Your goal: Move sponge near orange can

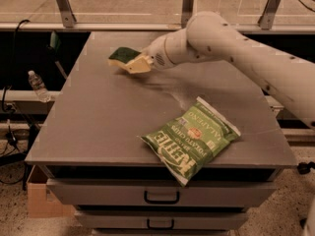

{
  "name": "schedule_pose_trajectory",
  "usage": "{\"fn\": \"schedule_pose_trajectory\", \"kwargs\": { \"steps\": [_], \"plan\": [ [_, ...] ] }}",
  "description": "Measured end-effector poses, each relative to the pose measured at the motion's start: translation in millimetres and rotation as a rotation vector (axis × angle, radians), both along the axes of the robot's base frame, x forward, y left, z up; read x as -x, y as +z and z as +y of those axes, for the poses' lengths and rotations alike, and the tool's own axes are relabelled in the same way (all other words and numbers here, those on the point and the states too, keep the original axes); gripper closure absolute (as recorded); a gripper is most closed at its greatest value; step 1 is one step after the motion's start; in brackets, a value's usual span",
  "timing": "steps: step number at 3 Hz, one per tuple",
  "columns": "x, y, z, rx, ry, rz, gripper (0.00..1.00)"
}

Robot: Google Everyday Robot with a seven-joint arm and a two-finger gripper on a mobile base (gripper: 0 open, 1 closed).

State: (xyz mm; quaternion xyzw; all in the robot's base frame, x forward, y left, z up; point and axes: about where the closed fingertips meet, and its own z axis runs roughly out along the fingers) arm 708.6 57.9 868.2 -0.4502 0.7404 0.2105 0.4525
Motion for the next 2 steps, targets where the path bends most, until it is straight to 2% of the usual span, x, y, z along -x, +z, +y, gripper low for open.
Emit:
{"fn": "schedule_pose_trajectory", "kwargs": {
  "steps": [1,2],
  "plan": [
    [15,24,-95,0.050,-0.188,-0.054,1.00],
    [10,34,-166,0.063,-0.342,-0.078,1.00]
  ]
}}
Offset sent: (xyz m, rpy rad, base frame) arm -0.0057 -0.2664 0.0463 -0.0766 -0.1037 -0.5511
